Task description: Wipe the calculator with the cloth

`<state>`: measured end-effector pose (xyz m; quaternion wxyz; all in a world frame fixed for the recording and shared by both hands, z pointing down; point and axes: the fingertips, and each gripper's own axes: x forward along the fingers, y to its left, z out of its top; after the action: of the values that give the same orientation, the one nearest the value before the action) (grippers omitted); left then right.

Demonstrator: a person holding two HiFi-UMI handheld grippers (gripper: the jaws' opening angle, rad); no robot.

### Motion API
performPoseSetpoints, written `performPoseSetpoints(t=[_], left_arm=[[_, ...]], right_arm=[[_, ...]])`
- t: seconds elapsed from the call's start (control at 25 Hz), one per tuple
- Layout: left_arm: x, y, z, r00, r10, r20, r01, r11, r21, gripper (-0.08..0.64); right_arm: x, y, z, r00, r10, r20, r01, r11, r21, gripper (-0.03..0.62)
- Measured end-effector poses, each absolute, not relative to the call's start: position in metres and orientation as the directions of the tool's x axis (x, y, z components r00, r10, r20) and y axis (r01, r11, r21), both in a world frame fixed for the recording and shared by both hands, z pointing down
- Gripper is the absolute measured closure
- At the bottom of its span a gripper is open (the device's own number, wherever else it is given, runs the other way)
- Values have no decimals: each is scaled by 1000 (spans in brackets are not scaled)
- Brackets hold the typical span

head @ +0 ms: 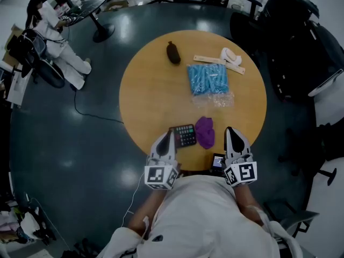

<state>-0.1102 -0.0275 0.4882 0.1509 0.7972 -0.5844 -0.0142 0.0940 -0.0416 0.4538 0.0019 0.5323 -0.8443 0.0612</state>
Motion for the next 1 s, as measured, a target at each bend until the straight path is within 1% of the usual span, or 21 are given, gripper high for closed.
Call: performPoseSetpoints(t=[0.12,0.24,0.48,0.72,1.0], left_arm=[[-109,-22,502,315,-928,201,-928,-256,270,554],[-105,-19,504,324,-923,207,-928,-268,259,554],[-94,-19,500,342,-920,191,-926,-295,237,554],[-96,-20,502,331,-923,198,-929,-282,241,554],[-92,-20,503,336,-920,200,-929,-290,229,554]], right_arm=[[93,-36,478,-430,-893,133,-902,418,-107,575],[96,-34,486,-427,-890,159,-904,416,-97,575],[100,-36,488,-416,-894,166,-909,406,-92,577],[101,-39,488,-419,-894,161,-908,408,-95,575],[104,-42,494,-411,-892,188,-912,400,-97,577]])
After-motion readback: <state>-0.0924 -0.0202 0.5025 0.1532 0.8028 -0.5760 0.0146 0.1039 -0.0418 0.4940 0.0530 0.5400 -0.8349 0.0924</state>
